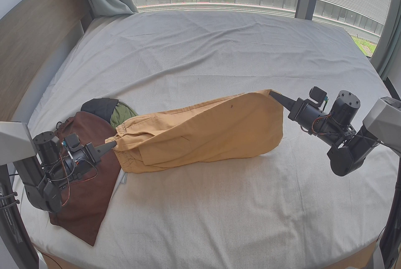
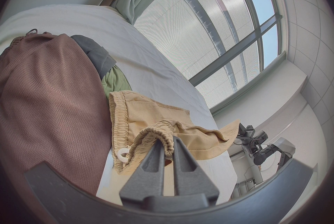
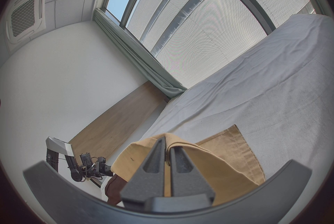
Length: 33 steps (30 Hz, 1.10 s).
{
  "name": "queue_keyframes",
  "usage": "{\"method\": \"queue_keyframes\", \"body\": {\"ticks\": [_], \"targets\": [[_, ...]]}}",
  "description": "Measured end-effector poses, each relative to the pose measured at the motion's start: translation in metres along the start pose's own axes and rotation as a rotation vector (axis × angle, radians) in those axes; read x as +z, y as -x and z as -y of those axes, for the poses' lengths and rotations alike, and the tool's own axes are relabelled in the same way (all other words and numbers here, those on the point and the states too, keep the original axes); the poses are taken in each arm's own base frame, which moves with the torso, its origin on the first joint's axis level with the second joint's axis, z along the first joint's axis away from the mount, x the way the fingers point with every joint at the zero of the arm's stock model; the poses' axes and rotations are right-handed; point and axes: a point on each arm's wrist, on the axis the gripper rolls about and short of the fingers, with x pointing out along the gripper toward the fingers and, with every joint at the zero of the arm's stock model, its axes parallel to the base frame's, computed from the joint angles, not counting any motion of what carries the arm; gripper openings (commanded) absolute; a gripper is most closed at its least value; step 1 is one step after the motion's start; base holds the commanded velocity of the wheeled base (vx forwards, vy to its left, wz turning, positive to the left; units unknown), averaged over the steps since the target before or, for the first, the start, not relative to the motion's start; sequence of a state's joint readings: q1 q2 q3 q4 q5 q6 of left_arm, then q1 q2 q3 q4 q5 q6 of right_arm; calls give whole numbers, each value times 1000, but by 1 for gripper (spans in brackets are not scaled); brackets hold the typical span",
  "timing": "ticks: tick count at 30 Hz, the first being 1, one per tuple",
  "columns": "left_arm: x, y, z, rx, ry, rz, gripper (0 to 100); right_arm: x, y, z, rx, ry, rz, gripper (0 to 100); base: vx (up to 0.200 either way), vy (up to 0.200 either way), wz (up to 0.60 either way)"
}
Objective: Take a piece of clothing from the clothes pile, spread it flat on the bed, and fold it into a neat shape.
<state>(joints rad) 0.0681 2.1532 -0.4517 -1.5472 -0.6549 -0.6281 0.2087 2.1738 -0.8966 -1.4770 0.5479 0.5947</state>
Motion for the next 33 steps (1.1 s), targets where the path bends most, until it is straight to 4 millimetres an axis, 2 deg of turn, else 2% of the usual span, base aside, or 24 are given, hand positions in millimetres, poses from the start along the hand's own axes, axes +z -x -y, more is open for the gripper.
{"method": "queue_keyframes", "body": {"ticks": [17, 33], "targets": [[10, -18, -7, 41, 34, 84, 0, 14, -38, 23, -6, -12, 0, 0, 0, 0, 0], [8, -45, -22, 59, 40, 121, 0, 5, -59, 51, -33, -30, -19, 0, 0, 0, 0]]}}
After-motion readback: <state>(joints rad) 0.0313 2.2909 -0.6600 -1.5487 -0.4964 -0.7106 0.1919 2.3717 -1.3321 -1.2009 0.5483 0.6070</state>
